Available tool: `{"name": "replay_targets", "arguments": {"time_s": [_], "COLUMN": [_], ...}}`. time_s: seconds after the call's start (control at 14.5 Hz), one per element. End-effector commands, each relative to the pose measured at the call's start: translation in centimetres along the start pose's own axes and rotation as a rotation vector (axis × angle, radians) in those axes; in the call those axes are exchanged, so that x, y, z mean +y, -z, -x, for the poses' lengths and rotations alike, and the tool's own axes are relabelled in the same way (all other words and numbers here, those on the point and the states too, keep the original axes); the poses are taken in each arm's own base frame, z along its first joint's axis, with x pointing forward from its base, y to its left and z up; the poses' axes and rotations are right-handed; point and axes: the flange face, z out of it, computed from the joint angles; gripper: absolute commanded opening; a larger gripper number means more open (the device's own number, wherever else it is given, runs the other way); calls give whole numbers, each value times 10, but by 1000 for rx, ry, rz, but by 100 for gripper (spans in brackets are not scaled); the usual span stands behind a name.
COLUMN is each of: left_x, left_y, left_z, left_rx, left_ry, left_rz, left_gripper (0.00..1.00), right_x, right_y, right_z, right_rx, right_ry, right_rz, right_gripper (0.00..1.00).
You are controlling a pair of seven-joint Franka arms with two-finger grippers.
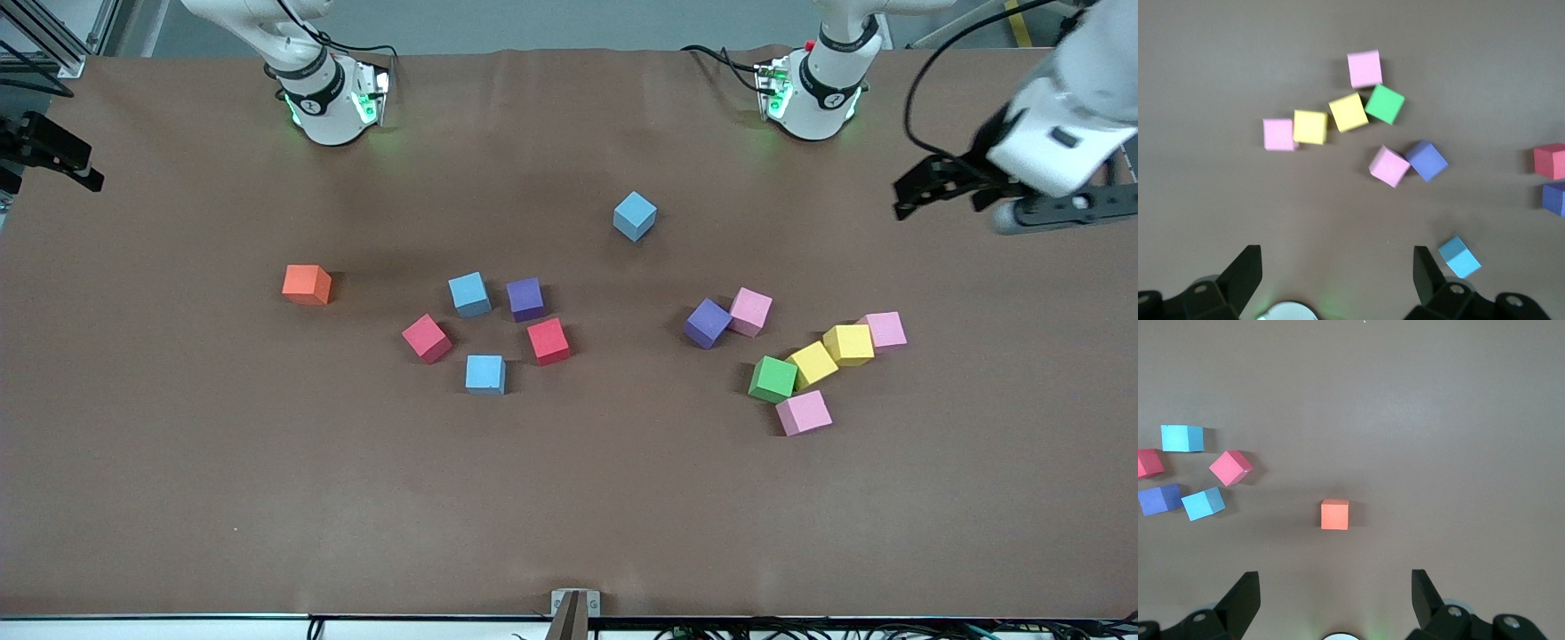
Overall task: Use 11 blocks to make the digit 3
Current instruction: 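Reach the left gripper to the lone light blue cube and grasp it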
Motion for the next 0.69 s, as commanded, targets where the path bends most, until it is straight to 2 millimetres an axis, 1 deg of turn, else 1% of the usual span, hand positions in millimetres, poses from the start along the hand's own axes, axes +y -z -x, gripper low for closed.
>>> {"name": "replay_targets", "arguments": {"time_s": [0.0, 0.07, 0.14, 0.28, 0.34, 0.41, 0.55, 0.62], "left_x": [53, 71, 93, 133, 157, 173, 201, 209], "left_y": [-34, -48, -61, -91, -112, -132, -171, -187], "left_z": [28, 37, 48, 71, 87, 99, 126, 136], "left_rx": [-52, -54, -51, -32, -15, 0, 31, 43], "left_ry": [15, 35, 57, 117, 153, 185, 224, 233], "left_rz": [-29, -39, -49, -59, -58, -55, -43, -29], "left_gripper": [100, 100, 100, 100, 100, 100, 100, 100], "right_x": [9, 12, 14, 20, 27, 35, 27, 26], "right_y": [-15, -19, -27, -71, -94, -97, -98, -98], "right_z": [-25, -32, -40, -66, -75, -77, -78, -77], "right_rx": [15, 33, 33, -30, -76, -75, -74, -77], "right_ry": [-19, -21, -24, -29, -45, -53, -42, -48], "right_rz": [11, 15, 19, 27, 8, 7, 21, 17], "right_gripper": [100, 100, 100, 100, 100, 100, 100, 100]}}
